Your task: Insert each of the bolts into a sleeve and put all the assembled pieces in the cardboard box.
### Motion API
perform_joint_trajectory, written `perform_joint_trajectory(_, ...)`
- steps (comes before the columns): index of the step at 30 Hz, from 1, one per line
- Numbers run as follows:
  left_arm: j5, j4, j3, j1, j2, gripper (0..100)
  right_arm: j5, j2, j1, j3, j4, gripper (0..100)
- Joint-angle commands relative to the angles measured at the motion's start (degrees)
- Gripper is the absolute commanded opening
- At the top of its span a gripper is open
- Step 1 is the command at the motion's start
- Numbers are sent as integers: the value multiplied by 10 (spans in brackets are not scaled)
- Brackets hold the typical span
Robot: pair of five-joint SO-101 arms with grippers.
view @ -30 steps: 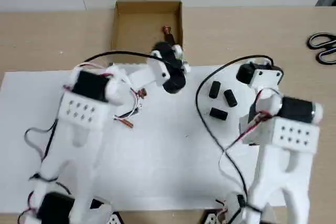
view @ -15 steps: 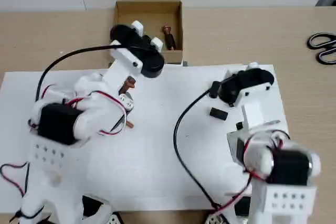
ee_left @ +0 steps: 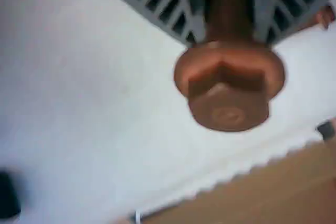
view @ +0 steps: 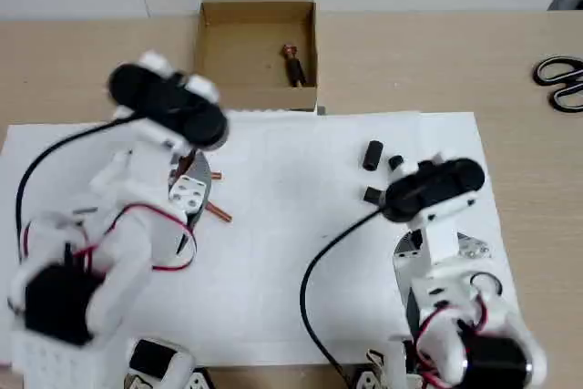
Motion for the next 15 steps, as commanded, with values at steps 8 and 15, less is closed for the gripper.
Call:
perform_joint_trajectory(8, 182, -210, 265, -4, -235, 5, -61, -114, -2, 122, -80, 2)
perform_joint_trajectory(15, 250, -238, 357, -4, -322, 5, -62, -149, -5, 221, -183, 2)
